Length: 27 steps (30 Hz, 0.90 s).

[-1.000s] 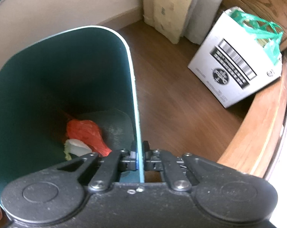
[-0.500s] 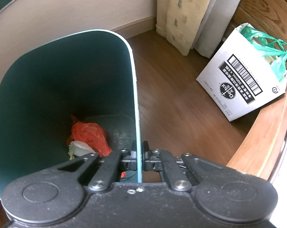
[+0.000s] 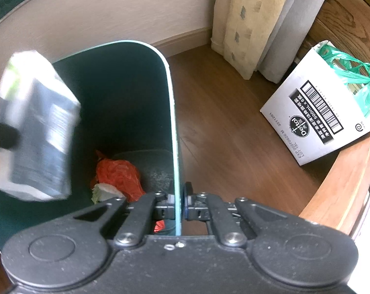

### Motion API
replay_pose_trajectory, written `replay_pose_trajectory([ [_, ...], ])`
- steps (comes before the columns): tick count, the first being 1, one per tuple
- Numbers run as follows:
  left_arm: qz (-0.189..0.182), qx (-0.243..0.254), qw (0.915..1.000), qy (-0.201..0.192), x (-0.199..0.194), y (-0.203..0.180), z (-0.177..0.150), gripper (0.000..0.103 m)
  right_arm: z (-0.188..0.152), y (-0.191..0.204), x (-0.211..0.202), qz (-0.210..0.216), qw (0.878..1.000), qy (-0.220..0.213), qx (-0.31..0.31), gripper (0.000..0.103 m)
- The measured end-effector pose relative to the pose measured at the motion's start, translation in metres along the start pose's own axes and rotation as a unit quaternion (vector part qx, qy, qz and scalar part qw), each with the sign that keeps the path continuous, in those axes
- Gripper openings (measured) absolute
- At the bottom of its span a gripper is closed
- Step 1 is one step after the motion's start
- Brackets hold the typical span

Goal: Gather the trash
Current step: 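Carry the paper carton into the teal bin and open the left tool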

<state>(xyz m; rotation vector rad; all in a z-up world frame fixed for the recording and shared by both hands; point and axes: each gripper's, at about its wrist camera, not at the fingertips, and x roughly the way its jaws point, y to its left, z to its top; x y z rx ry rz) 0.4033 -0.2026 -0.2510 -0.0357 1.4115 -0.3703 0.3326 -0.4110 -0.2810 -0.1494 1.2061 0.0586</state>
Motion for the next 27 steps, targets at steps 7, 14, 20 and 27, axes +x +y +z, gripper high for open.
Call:
replay_pose_trajectory([
  [7, 0.03, 0.013, 0.9987, 0.04, 0.046, -0.007, -0.002, 0.002, -0.002, 0.002, -0.001, 0.001, 1.0, 0.003, -0.004, 0.003],
  [14, 0.014, 0.02, 0.998, 0.058, 0.058, -0.01, 0.001, 0.019, -0.001, 0.001, 0.001, 0.001, 1.0, 0.008, -0.003, 0.003],
  [20, 0.007, 0.042, 0.9989, 0.021, 0.039, -0.011, -0.006, 0.07, -0.001, 0.001, 0.003, 0.001, 1.0, 0.01, -0.004, 0.003],
  [27, -0.003, 0.052, 0.9984, -0.022, -0.021, 0.012, -0.03, 0.07, 0.001, 0.001, 0.005, -0.001, 1.0, 0.014, 0.0, 0.002],
])
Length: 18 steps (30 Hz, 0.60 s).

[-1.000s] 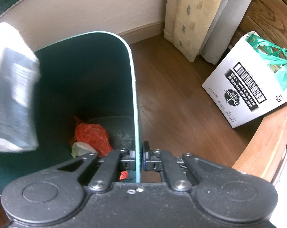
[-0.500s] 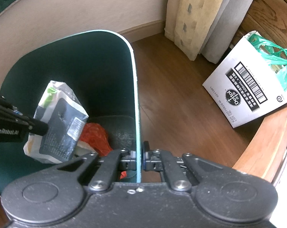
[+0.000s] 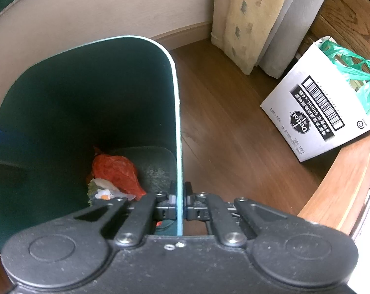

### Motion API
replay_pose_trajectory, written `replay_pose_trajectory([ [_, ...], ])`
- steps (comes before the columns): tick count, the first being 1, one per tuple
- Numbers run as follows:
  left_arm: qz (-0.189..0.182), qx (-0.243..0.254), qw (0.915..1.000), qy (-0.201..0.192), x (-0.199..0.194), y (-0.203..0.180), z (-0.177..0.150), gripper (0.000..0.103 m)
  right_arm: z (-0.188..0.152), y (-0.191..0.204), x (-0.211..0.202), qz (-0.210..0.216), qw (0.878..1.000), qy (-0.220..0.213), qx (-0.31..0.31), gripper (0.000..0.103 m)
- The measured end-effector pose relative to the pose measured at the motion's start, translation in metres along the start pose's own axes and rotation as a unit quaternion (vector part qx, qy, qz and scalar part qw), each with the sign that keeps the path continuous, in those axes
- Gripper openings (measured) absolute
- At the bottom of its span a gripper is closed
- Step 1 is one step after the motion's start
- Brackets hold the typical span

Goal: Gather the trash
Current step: 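Carry the paper carton into the teal bin and open the left tool, then move the left tool back toward the remaining trash pile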

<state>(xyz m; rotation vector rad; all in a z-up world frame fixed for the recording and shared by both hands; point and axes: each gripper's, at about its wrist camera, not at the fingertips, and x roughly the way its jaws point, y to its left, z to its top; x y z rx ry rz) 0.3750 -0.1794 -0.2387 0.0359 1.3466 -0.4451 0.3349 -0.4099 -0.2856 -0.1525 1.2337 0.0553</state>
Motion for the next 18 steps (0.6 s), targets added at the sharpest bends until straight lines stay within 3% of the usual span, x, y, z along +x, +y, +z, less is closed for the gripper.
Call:
replay_pose_trajectory([
  [6, -0.018, -0.052, 0.9984, -0.015, -0.04, 0.047, -0.03, 0.079, 0.0, 0.001, 0.001, -0.003, 1.0, 0.001, 0.0, 0.002],
  [12, 0.03, -0.089, 0.9955, -0.004, -0.043, 0.093, -0.059, 0.079, 0.001, 0.001, 0.001, -0.002, 1.0, 0.004, -0.001, 0.002],
  [18, 0.083, -0.119, 0.9889, 0.033, -0.005, 0.135, -0.083, 0.079, -0.005, -0.003, 0.005, -0.004, 1.0, 0.022, 0.009, 0.002],
])
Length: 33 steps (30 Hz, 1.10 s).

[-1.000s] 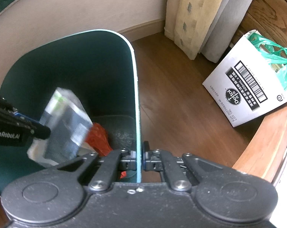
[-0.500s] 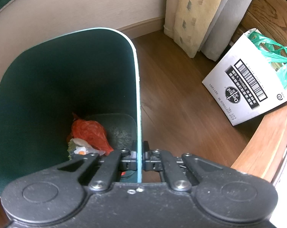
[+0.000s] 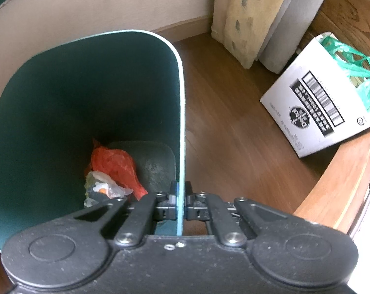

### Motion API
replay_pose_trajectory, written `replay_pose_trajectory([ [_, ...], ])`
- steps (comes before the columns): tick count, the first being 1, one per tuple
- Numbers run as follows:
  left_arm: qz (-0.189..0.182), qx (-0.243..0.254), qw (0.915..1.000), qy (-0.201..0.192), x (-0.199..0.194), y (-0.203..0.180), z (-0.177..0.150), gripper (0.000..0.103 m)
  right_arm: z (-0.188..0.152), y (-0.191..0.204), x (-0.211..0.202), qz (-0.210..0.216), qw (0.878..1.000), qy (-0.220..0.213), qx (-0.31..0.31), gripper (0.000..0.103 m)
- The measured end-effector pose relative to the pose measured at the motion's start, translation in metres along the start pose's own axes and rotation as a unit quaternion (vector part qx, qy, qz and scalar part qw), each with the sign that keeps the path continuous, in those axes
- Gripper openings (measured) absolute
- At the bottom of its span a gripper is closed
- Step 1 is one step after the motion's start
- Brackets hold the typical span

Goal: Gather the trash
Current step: 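Move the left tool back toward the remaining trash pile, then close the left tool on the crumpled grey tissue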

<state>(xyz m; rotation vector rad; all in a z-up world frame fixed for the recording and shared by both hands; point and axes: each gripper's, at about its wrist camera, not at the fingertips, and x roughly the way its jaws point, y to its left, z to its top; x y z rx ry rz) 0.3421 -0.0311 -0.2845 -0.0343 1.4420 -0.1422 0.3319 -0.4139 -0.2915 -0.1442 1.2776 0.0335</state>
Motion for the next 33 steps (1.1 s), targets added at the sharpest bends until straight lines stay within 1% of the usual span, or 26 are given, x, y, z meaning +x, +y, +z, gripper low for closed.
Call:
replay_pose_trajectory([
  [2, 0.006, -0.002, 1.0, 0.002, 0.016, 0.011, -0.008, 0.079, -0.001, -0.004, 0.003, 0.002, 1.0, 0.007, 0.013, 0.002],
  [4, 0.021, 0.009, 0.9997, 0.006, 0.035, 0.016, -0.015, 0.079, -0.002, -0.011, 0.007, 0.003, 0.999, 0.016, 0.033, 0.002],
  [5, 0.023, 0.014, 0.9996, 0.01, 0.045, 0.019, -0.022, 0.079, -0.002, -0.016, 0.01, 0.006, 0.999, 0.022, 0.044, 0.002],
  [8, 0.029, 0.03, 0.9987, 0.029, 0.08, 0.024, -0.036, 0.079, -0.006, -0.018, 0.013, 0.002, 0.998, 0.036, 0.055, 0.003],
  [9, 0.03, 0.026, 0.9984, 0.04, 0.093, 0.026, -0.039, 0.079, -0.008, -0.018, 0.013, -0.002, 0.997, 0.042, 0.057, 0.003],
  [11, 0.024, 0.0, 0.9976, 0.064, 0.121, 0.037, -0.04, 0.079, -0.011, -0.013, 0.012, -0.007, 0.997, 0.051, 0.049, 0.005],
  [12, 0.024, -0.019, 0.9969, 0.072, 0.133, 0.044, -0.041, 0.079, -0.011, -0.008, 0.011, -0.013, 0.998, 0.052, 0.041, 0.005],
  [13, 0.021, -0.049, 0.9951, 0.083, 0.145, 0.053, -0.04, 0.079, -0.011, -0.005, 0.011, -0.02, 0.998, 0.051, 0.033, 0.007],
  [15, 0.008, -0.129, 0.9861, 0.104, 0.168, 0.073, -0.035, 0.079, -0.011, -0.004, 0.013, -0.028, 0.998, 0.052, 0.027, 0.008],
  [16, 0.002, -0.163, 0.9809, 0.106, 0.177, 0.081, -0.034, 0.079, -0.011, -0.005, 0.013, -0.028, 0.998, 0.053, 0.03, 0.008],
  [18, 0.002, -0.215, 0.97, 0.113, 0.195, 0.092, -0.03, 0.079, -0.011, -0.006, 0.014, -0.03, 0.998, 0.054, 0.03, 0.008],
  [20, 0.009, -0.262, 0.9565, 0.128, 0.216, 0.1, -0.027, 0.079, -0.01, -0.003, 0.015, -0.039, 0.998, 0.053, 0.021, 0.01],
  [21, 0.011, -0.29, 0.9477, 0.133, 0.225, 0.104, -0.026, 0.079, -0.01, -0.002, 0.016, -0.043, 0.998, 0.052, 0.017, 0.01],
  [22, 0.012, -0.32, 0.9371, 0.139, 0.234, 0.108, -0.026, 0.079, -0.01, -0.003, 0.017, -0.042, 0.998, 0.053, 0.017, 0.01],
  [23, 0.01, -0.343, 0.9287, 0.142, 0.241, 0.111, -0.025, 0.079, -0.009, -0.004, 0.018, -0.039, 0.998, 0.054, 0.021, 0.01],
  [24, 0.007, -0.36, 0.9222, 0.142, 0.248, 0.112, -0.024, 0.079, -0.01, -0.005, 0.019, -0.038, 0.998, 0.055, 0.021, 0.01],
  [25, 0.009, -0.364, 0.9204, 0.142, 0.252, 0.112, -0.022, 0.079, -0.01, -0.005, 0.019, -0.038, 0.998, 0.055, 0.019, 0.01],
  [26, 0.013, -0.363, 0.9208, 0.144, 0.257, 0.11, -0.02, 0.079, -0.01, -0.006, 0.019, -0.037, 0.998, 0.055, 0.018, 0.01],
  [28, 0.017, -0.349, 0.9253, 0.148, 0.265, 0.103, -0.016, 0.076, -0.01, -0.006, 0.019, -0.037, 0.998, 0.054, 0.015, 0.01],
  [29, 0.024, -0.338, 0.9287, 0.151, 0.267, 0.099, -0.015, 0.071, -0.01, -0.006, 0.019, -0.037, 0.998, 0.053, 0.013, 0.01],
  [30, 0.032, -0.322, 0.9332, 0.156, 0.268, 0.094, -0.013, 0.057, -0.01, -0.007, 0.019, -0.036, 0.998, 0.053, 0.012, 0.01],
  [31, 0.037, -0.313, 0.9357, 0.159, 0.269, 0.091, -0.013, 0.053, -0.01, -0.007, 0.019, -0.036, 0.998, 0.053, 0.012, 0.01],
  [32, 0.04, -0.307, 0.9374, 0.16, 0.269, 0.089, -0.013, 0.053, -0.009, -0.006, 0.02, -0.035, 0.998, 0.052, 0.01, 0.01],
  [33, 0.043, -0.302, 0.9392, 0.158, 0.267, 0.088, -0.013, 0.05, -0.009, -0.006, 0.02, -0.036, 0.998, 0.052, 0.008, 0.01],
])
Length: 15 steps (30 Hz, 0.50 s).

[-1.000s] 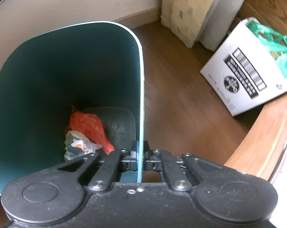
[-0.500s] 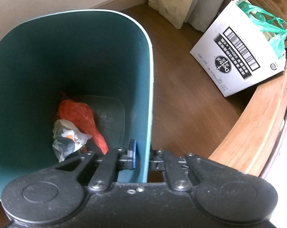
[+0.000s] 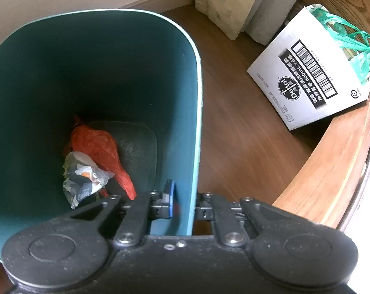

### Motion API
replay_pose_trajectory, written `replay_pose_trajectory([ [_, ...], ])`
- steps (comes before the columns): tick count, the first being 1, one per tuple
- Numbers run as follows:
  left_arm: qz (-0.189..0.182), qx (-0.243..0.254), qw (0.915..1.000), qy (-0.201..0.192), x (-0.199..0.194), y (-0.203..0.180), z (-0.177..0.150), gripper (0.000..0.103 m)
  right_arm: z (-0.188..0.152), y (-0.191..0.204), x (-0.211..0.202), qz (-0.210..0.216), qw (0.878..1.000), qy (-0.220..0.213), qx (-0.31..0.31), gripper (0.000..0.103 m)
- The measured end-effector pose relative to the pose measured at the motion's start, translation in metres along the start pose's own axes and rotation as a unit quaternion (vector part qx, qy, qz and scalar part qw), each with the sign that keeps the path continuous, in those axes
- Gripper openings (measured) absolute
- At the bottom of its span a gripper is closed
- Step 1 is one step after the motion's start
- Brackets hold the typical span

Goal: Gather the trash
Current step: 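Close the left tool on the crumpled grey tissue, then carry the grey tissue into the teal bin and open the left tool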

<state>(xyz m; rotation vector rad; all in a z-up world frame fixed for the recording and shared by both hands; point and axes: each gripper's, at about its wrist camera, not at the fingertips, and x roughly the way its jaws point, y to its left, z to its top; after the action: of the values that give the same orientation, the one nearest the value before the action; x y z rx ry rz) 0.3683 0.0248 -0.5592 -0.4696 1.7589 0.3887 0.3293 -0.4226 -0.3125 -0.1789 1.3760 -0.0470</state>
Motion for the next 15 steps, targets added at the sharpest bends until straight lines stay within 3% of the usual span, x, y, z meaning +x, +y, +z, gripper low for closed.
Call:
replay_pose_trajectory([
  [4, 0.002, 0.015, 0.9998, -0.013, -0.013, 0.0, -0.005, 0.039, 0.0, 0.0, 0.0, 0.0, 1.0, 0.0, -0.002, 0.01],
  [9, -0.008, 0.037, 0.9986, -0.036, -0.052, 0.004, -0.022, 0.038, 0.001, 0.002, -0.003, 0.006, 1.0, -0.007, -0.007, 0.009],
  [15, -0.074, 0.093, 0.991, -0.061, -0.141, 0.001, -0.057, 0.038, 0.004, 0.0, -0.007, 0.023, 1.0, -0.021, -0.004, 0.006],
])
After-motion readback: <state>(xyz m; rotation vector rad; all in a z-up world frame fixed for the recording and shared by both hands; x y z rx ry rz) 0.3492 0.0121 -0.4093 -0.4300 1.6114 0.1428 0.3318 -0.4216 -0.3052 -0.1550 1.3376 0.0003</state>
